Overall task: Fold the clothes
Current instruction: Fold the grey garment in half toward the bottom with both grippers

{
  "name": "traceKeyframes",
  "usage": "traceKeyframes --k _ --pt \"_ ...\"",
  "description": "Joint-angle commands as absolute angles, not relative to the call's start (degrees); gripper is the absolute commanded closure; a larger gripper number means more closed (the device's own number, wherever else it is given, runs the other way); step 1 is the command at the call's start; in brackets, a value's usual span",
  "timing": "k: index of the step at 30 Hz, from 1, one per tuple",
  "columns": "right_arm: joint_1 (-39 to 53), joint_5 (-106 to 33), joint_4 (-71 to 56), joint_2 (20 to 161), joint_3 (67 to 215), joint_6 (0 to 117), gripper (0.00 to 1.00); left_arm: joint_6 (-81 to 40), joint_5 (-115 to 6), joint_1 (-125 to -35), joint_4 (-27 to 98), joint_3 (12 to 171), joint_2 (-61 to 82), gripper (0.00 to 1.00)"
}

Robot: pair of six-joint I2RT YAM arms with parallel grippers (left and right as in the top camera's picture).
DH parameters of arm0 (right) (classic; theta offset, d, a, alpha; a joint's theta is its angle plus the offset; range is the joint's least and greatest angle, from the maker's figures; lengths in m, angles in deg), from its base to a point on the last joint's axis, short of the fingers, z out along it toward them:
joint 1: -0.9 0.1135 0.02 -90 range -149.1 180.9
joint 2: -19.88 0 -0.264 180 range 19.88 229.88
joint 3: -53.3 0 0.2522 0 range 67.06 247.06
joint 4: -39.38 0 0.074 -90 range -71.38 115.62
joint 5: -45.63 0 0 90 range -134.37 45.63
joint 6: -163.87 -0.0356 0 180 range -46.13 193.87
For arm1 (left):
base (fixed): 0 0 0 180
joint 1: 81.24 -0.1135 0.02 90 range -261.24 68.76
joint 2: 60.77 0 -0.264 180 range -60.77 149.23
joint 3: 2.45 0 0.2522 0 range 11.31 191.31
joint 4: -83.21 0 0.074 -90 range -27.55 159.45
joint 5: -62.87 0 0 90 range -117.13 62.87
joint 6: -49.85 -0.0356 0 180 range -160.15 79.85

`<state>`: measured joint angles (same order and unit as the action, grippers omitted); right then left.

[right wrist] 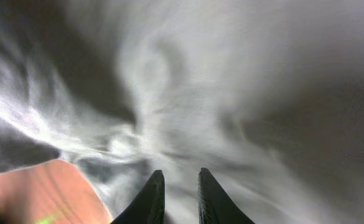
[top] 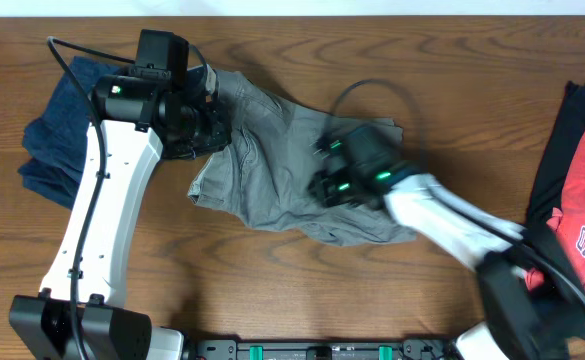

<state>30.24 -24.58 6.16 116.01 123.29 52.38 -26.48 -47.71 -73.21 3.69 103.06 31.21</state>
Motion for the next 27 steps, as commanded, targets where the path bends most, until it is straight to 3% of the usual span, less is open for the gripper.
traceKeyframes --k 1,7,15,27 --pt "24.8 -30.4 -0.2 111.3 123.6 58.8 0.86 -26.6 -47.6 -73.4 3.7 104.3 30.2 0.94" --pt "19.7 -34.8 -10.0 112.9 122.3 61.8 0.88 -26.3 -47.6 -73.4 3.7 104.3 30.2 0.94" --pt "19.3 -51.0 -9.3 119.2 117.0 54.2 0.90 -25.3 -49.2 -72.3 3.8 104.3 30.2 0.94" --pt "21.7 -43.3 -4.5 128.1 116.8 54.1 0.94 -13.5 -59.3 -63.3 13.9 104.3 30.2 0.94"
